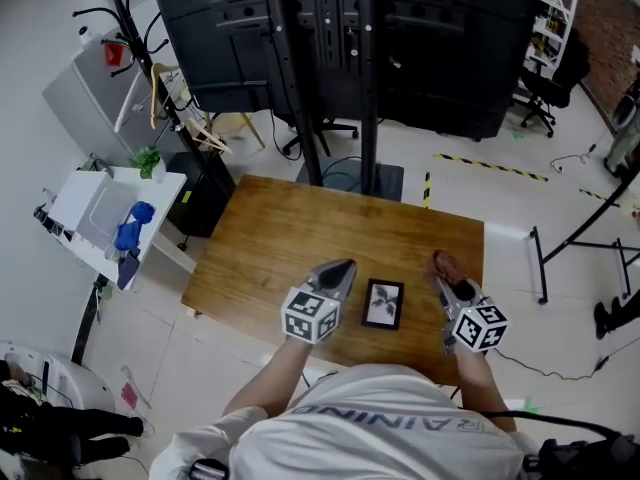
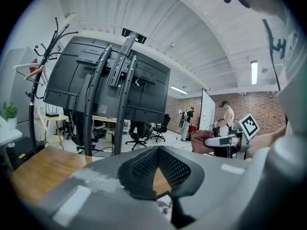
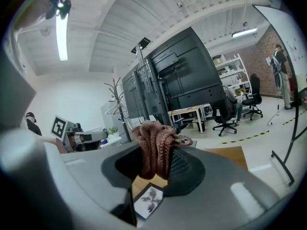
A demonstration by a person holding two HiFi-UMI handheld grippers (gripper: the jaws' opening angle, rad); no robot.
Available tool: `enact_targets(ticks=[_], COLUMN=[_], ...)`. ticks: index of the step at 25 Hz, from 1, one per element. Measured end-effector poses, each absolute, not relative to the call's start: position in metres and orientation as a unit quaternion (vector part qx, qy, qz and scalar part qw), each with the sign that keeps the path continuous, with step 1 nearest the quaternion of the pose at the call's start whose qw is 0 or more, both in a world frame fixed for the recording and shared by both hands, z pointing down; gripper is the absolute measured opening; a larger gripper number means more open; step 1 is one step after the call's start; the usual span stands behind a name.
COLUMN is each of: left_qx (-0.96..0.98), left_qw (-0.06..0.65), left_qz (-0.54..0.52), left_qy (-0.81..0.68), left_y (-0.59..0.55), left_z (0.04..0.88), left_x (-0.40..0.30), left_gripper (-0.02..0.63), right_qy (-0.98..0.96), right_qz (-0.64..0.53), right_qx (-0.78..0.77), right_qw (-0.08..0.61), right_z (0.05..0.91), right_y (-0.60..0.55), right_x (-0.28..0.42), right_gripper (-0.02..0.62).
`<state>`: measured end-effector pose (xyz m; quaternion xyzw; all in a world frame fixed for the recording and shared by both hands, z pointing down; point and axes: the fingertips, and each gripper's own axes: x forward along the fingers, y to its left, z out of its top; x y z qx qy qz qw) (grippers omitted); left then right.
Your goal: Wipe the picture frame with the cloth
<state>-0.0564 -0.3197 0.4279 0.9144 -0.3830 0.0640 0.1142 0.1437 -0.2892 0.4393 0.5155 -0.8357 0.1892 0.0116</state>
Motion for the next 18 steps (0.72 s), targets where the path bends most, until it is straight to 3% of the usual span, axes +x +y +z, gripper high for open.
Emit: enact_targets(ticks=[18], left_qx=[0.918], left_qw=[0.110], left_qz=[0.043], left_qy=[-0.378], left_y=[-0.323], left_z=[0.419], left_x=[-0.055], left_gripper=[0.006], right_qy=[-0.830], right_qz=[0.181], right_qx=[0.527], right_qw=[0.036], right_z=[0.442], right_y=[-0.283], right_x=[0.148], right_gripper=[0.112])
